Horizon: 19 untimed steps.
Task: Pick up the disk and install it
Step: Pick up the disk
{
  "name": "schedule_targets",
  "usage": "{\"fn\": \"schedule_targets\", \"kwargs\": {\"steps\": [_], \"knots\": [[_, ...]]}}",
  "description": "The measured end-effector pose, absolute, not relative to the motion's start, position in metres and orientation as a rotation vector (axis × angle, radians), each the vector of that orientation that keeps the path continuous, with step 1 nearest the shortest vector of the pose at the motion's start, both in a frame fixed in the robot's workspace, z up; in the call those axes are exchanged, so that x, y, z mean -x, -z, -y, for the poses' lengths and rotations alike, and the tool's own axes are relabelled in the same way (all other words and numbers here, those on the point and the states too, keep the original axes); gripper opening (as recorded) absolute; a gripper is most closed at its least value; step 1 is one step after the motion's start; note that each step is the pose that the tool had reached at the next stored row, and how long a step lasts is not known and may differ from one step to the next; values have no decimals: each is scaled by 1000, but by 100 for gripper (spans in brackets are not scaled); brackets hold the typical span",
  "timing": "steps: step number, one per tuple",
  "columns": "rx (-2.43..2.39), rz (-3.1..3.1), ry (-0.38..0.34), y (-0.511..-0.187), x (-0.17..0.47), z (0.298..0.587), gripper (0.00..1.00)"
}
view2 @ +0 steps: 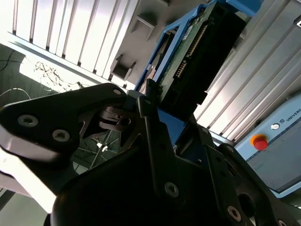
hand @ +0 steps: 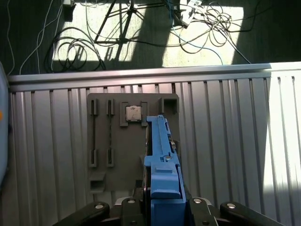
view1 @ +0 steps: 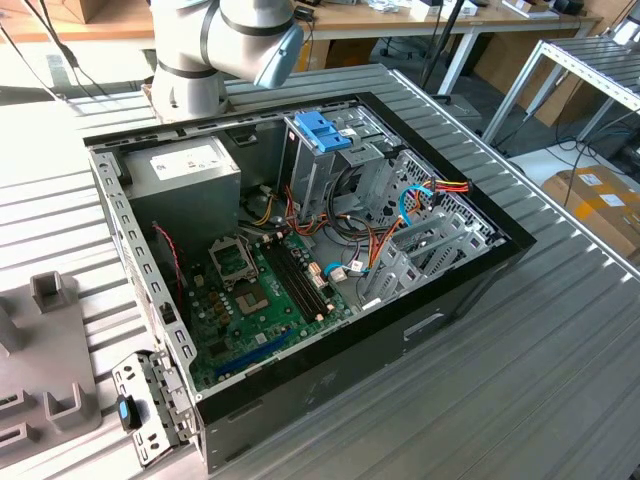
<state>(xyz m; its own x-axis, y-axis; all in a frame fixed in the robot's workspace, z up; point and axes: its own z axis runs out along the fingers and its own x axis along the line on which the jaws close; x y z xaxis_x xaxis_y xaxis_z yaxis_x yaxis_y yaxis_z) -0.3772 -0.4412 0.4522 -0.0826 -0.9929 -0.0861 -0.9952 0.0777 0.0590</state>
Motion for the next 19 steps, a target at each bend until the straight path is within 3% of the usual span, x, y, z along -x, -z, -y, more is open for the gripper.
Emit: {"fn": "schedule_targets", "kwargs": {"steps": [19], "knots": [[2112, -2289, -159, -435, 403, 441, 37]]}}
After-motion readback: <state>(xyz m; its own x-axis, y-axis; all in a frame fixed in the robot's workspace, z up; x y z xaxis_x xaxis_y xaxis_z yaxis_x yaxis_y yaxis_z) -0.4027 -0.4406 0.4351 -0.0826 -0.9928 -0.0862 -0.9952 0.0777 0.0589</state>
